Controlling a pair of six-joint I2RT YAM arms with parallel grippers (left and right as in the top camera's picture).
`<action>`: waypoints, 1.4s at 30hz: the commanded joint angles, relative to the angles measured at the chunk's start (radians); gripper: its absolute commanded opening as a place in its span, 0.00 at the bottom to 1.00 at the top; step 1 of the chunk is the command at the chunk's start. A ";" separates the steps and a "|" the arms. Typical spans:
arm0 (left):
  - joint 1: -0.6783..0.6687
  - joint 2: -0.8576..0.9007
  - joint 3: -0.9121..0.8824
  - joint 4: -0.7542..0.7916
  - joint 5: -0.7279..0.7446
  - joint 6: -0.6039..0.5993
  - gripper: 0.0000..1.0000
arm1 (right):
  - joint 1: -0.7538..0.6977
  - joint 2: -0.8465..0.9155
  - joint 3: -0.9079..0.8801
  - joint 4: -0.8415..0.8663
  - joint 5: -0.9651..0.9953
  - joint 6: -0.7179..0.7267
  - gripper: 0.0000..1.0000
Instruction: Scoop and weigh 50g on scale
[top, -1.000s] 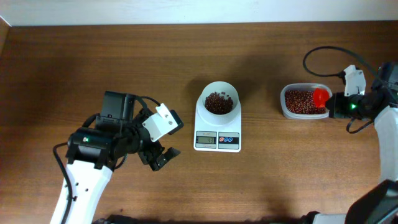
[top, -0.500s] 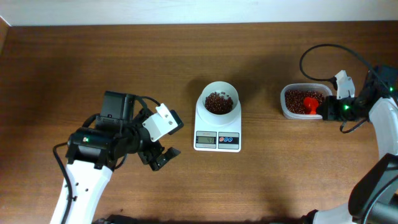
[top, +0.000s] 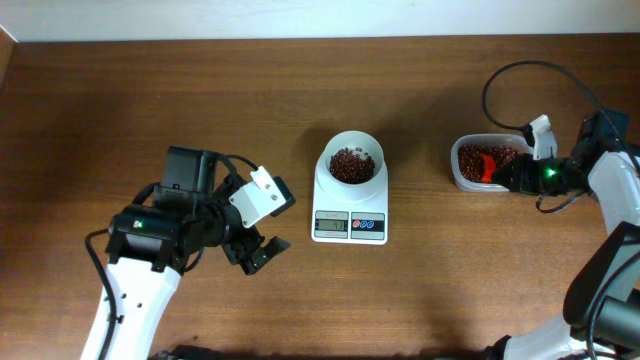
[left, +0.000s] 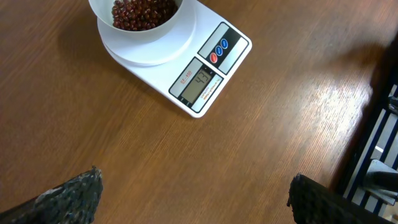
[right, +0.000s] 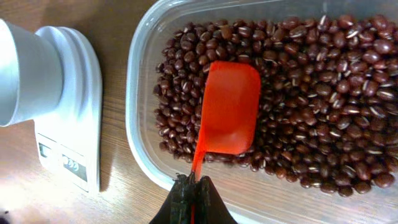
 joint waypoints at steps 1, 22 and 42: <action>0.005 0.000 0.021 0.001 0.007 0.020 0.99 | 0.000 0.011 0.004 0.002 -0.076 0.008 0.04; 0.005 0.000 0.021 0.001 0.007 0.020 0.99 | 0.001 0.013 0.002 0.064 -0.055 0.066 0.04; 0.005 0.000 0.021 0.001 0.007 0.020 0.99 | -0.257 0.033 -0.002 0.024 -0.407 0.065 0.04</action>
